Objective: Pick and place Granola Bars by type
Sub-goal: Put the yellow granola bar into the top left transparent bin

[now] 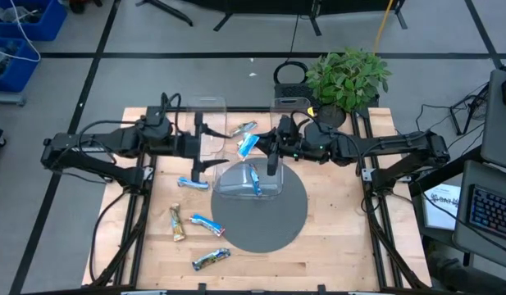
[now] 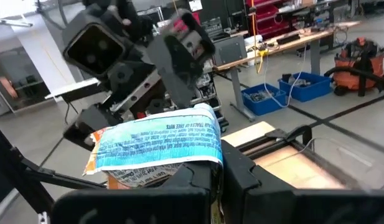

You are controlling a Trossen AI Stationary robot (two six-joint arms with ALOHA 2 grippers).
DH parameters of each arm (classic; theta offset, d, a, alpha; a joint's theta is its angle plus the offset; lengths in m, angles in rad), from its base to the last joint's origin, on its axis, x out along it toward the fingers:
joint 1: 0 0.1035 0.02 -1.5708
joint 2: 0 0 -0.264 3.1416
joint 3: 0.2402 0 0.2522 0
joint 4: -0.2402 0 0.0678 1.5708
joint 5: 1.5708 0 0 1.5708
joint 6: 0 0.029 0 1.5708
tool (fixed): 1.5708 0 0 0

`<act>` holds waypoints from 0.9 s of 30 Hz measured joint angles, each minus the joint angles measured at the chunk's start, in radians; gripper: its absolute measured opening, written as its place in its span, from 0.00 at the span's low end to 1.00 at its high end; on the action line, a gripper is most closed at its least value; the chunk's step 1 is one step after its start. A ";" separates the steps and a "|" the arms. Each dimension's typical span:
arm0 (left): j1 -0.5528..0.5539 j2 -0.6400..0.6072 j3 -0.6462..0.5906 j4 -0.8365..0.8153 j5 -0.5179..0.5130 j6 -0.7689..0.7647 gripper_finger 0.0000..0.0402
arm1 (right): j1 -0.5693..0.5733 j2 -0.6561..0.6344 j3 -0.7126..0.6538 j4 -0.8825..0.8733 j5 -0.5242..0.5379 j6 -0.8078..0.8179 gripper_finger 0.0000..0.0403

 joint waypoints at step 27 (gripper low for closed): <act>-0.120 0.103 0.000 0.321 -0.255 0.333 0.74 | -0.003 -0.003 0.000 0.043 0.004 0.035 0.00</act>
